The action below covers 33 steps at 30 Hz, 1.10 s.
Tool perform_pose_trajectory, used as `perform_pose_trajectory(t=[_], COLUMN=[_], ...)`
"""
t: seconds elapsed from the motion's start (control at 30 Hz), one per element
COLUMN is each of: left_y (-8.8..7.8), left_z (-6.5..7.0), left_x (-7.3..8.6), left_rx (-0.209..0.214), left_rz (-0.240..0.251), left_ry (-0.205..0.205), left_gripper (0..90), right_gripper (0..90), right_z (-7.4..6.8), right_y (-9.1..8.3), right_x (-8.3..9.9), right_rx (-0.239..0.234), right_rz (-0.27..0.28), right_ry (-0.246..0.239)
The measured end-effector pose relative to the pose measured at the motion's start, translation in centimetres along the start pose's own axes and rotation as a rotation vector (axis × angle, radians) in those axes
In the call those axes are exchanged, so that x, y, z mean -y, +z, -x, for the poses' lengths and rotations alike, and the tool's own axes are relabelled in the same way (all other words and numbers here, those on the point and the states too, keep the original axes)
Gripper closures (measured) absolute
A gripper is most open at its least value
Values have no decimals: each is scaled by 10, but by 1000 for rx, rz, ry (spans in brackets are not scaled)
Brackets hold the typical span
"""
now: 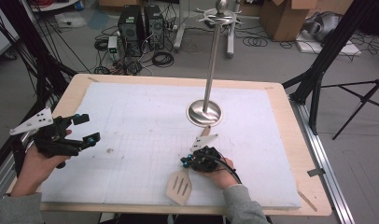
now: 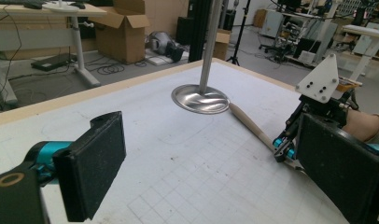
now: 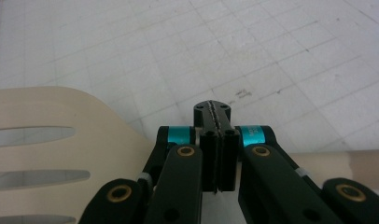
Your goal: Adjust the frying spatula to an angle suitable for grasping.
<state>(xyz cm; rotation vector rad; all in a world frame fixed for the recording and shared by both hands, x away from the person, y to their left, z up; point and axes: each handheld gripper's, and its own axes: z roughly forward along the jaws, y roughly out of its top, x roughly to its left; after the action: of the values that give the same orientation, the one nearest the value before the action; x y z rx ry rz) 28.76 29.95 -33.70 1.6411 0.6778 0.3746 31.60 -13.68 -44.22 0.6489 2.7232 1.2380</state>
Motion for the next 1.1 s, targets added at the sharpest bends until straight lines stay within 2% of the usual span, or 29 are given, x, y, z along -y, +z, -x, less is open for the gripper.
perform_pose_trajectory(t=[0.27, 0.57, 0.63, 0.8, 0.83, 0.9, 0.97, 1.03, 1.1], left_y=[2, 5, 5, 10, 10, 11, 11, 11, 12], left_z=[0, 0, 0, 1, 1, 1, 1, 1, 1], left_x=[0, 0, 0, 1, 1, 2, 1, 1, 2], left_rx=[6, 9, 10, 13, 14, 16, 16, 14, 14], left_rz=[1, -2, -6, -12, -15, -20, -16, -16, -15], left_ry=[2, -3, -1, -5, -2, 2, 0, 2, 0], left_gripper=[95, 95, 95, 95, 95, 95, 95, 95, 95], right_gripper=[900, 900, 900, 900, 900, 900, 900, 900, 900], right_z=[1, 2, 1, 2, 4, 10, 17, 25, 32], right_y=[-14, -33, -35, -31, -33, -43, -57, -69, -75], right_x=[11, 31, 33, 30, 29, 30, 32, 36, 42], right_rx=[-22, -38, -32, -29, -13, 16, 62, 119, 149], right_rz=[-14, -2, 0, -8, 1, 52, 93, 112, 120], right_ry=[17, 36, 34, 76, 76, 80, 104, 118, 143])
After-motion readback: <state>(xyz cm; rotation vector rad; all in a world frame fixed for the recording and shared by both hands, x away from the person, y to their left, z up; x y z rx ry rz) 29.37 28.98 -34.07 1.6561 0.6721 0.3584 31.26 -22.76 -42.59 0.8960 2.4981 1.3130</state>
